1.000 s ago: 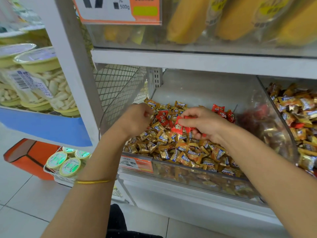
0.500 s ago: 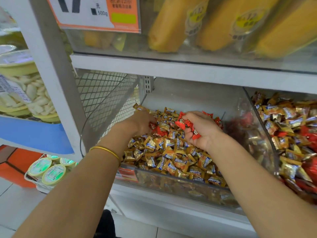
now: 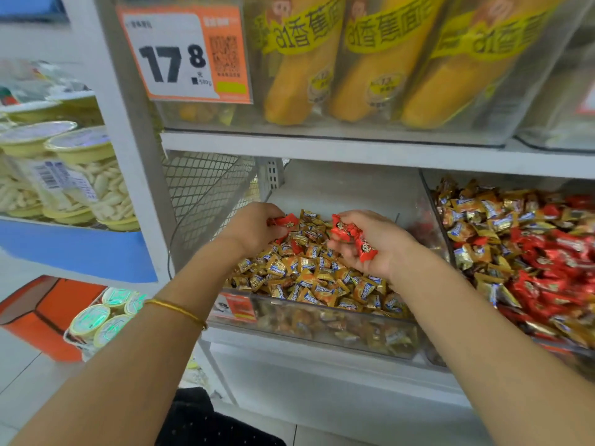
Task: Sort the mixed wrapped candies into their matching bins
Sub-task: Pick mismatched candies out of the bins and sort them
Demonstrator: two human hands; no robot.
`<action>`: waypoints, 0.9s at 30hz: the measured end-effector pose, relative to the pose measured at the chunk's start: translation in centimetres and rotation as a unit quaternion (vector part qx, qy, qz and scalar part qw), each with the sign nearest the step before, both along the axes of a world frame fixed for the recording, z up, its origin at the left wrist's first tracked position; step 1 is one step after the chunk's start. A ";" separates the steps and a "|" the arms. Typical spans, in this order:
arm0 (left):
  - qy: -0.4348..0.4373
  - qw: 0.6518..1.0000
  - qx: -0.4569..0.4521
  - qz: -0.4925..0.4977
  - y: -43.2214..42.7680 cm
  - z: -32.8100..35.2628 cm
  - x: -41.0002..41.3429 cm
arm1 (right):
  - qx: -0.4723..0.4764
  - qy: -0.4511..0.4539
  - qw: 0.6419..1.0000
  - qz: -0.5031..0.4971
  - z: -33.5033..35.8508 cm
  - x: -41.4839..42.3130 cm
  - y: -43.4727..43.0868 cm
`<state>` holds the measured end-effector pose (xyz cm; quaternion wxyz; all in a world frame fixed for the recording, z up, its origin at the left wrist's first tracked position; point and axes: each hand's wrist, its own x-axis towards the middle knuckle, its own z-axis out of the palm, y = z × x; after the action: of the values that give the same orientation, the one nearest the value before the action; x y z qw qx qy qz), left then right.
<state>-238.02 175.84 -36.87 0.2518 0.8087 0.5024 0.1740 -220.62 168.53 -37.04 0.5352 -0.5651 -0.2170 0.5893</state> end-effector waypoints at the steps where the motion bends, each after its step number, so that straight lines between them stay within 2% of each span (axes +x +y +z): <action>1: -0.024 1.000 -0.012 -0.003 -0.9 0.5 0.1 | 0.015 0.008 1.000 0.004 0.6 0.0 -0.9; 7: -0.133 0.988 -0.049 -0.059 -6.9 3.7 2.6 | 0.122 -0.031 0.992 0.030 4.2 1.7 -7.5; 13: -0.166 0.968 -0.090 -0.167 -12.6 5.0 10.5 | 0.139 -0.076 0.985 -0.074 4.7 8.7 -13.9; 17: -0.136 0.963 -0.085 -0.215 -14.6 4.8 16.9 | 0.114 -0.129 0.973 -0.152 4.3 13.5 -15.9; 21: -0.106 0.974 -0.048 -0.192 -14.7 4.7 22.3 | 0.083 -0.234 0.948 -0.198 4.4 17.1 -15.1; 23: -0.103 0.973 -0.049 -0.202 -14.4 4.8 24.2 | 0.075 -0.277 0.938 -0.192 4.8 18.2 -14.4; 25: -0.088 0.969 -0.093 -0.211 -14.1 4.7 24.9 | 0.051 -0.290 0.940 -0.175 5.1 19.1 -14.0; 27: -0.070 0.965 -0.084 -0.237 -13.7 4.4 24.1 | 0.044 -0.308 0.938 -0.151 5.1 19.1 -14.7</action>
<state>-213.87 162.11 -32.42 0.3878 0.8661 0.2903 0.1229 -201.53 153.82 -31.91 0.5491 -0.7209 -0.3088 0.2889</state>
